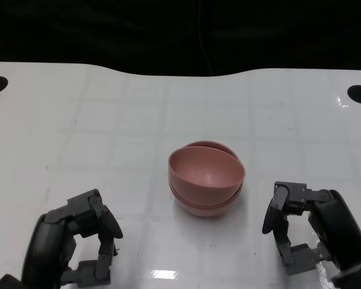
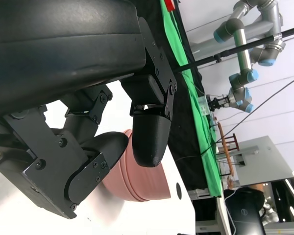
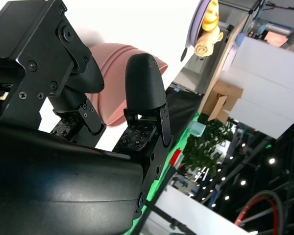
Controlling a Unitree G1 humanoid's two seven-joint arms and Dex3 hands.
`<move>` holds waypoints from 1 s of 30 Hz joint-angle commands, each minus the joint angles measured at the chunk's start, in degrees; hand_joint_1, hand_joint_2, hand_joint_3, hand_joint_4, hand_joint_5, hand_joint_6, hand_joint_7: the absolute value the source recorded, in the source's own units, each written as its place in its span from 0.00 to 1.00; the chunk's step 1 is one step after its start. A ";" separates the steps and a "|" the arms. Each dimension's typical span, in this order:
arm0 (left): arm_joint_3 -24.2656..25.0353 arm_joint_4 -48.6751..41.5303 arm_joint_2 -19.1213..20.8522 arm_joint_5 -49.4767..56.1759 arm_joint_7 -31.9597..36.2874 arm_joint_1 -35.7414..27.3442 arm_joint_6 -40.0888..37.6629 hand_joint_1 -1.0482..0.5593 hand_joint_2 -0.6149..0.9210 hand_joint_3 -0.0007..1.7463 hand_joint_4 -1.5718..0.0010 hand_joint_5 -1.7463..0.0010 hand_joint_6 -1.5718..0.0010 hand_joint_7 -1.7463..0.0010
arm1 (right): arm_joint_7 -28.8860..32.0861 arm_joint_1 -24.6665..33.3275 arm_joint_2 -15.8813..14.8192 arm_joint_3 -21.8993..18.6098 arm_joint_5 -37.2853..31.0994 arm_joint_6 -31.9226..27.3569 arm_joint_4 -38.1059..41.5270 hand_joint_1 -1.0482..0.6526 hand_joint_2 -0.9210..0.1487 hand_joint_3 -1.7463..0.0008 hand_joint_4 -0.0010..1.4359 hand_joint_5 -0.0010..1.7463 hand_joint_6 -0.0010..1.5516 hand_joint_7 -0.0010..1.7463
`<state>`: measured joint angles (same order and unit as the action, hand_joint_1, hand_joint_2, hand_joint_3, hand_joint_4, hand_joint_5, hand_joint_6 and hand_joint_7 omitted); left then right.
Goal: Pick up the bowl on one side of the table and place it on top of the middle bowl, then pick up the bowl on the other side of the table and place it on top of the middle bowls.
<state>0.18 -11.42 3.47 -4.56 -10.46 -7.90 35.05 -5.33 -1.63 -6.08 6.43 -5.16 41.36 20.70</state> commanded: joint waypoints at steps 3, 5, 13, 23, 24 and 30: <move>0.20 -0.22 0.78 -0.45 -0.90 -0.40 -1.62 0.59 0.49 0.97 0.41 0.04 0.42 0.15 | -1.02 0.36 -0.13 -0.65 1.40 -0.27 0.61 0.73 0.76 0.00 0.74 1.00 0.60 0.87; 0.09 -0.17 0.82 -1.24 -1.73 -0.56 -2.60 0.59 0.50 0.97 0.41 0.03 0.42 0.15 | -1.65 0.49 -0.04 -0.52 1.80 -0.54 0.75 0.73 0.76 0.00 0.75 1.00 0.60 0.88; -0.29 0.16 0.71 -3.02 -4.29 -0.58 -4.79 0.61 0.51 0.95 0.44 0.06 0.43 0.18 | -1.53 0.30 -0.89 -0.42 -1.02 0.78 1.62 0.70 0.84 0.00 0.77 0.93 0.63 0.81; -1.01 -1.74 0.20 -1.40 -4.35 0.87 -4.27 0.56 0.55 0.87 0.46 0.07 0.45 0.19 | -3.48 -0.99 -1.69 -1.30 1.23 3.45 4.35 0.70 0.87 0.00 0.79 0.90 0.65 0.75; -1.09 -1.79 0.09 -1.05 -4.09 0.94 -4.25 0.55 0.55 0.86 0.46 0.07 0.45 0.19 | -3.82 -1.11 -1.73 -1.43 1.72 3.96 4.75 0.71 0.87 0.00 0.79 0.90 0.66 0.74; -1.28 -1.53 -0.12 0.44 -3.45 1.36 -4.64 0.55 0.56 0.86 0.46 0.07 0.44 0.20 | -4.69 -1.38 -2.20 -2.39 2.15 5.18 5.40 0.72 0.83 0.00 0.78 0.90 0.66 0.73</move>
<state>-1.36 -12.69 2.95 -4.63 -14.67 -6.96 30.32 -9.85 -2.48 -7.03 4.81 -3.35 45.57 25.87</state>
